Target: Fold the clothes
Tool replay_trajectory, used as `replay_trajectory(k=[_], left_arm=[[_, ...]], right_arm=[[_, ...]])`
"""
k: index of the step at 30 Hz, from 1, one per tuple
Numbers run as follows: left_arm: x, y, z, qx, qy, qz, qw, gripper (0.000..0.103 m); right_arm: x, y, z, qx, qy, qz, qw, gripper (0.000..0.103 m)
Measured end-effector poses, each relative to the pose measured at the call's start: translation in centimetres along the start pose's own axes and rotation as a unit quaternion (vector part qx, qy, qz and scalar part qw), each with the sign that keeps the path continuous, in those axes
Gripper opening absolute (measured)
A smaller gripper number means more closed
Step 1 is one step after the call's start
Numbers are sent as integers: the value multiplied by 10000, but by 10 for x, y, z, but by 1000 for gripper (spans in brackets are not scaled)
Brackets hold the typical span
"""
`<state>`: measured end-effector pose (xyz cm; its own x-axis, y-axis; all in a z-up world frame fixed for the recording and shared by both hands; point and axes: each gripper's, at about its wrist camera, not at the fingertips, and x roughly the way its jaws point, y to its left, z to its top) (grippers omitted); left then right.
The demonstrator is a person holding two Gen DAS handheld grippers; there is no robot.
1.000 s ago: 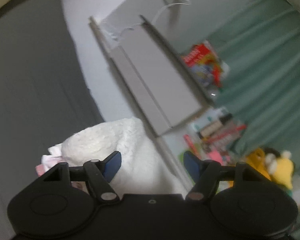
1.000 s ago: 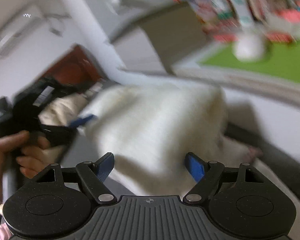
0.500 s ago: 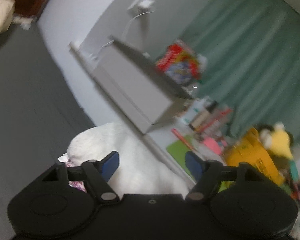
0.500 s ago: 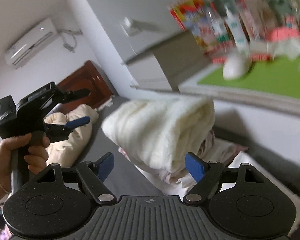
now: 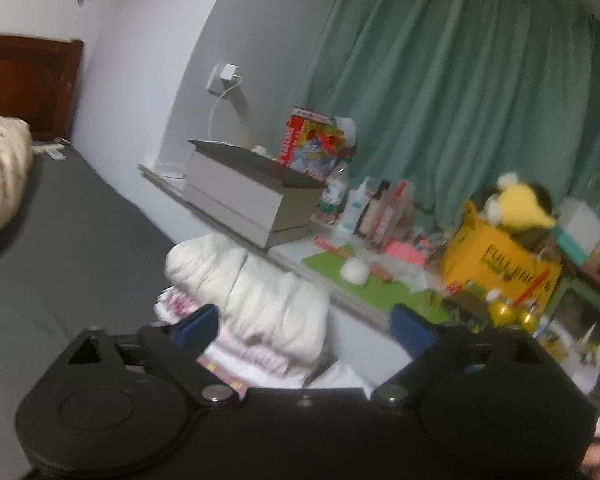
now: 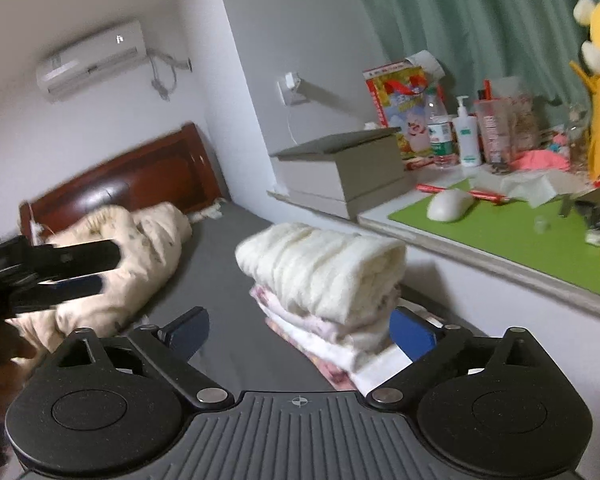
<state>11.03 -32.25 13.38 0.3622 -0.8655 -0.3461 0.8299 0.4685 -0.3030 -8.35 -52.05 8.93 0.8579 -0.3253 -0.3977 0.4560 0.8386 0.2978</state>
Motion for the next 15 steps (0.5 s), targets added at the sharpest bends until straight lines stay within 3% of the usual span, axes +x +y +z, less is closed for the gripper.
replay_trajectory(k=[7, 15], left_arm=[[-43, -50, -25, 611, 451, 740, 9944, 103], [-58, -71, -34, 890, 822, 1279, 9844, 103]], right_arm=[[-36, 14, -21, -267, 653, -451, 9965, 103], [-73, 24, -30, -493, 731, -975, 9913, 103]])
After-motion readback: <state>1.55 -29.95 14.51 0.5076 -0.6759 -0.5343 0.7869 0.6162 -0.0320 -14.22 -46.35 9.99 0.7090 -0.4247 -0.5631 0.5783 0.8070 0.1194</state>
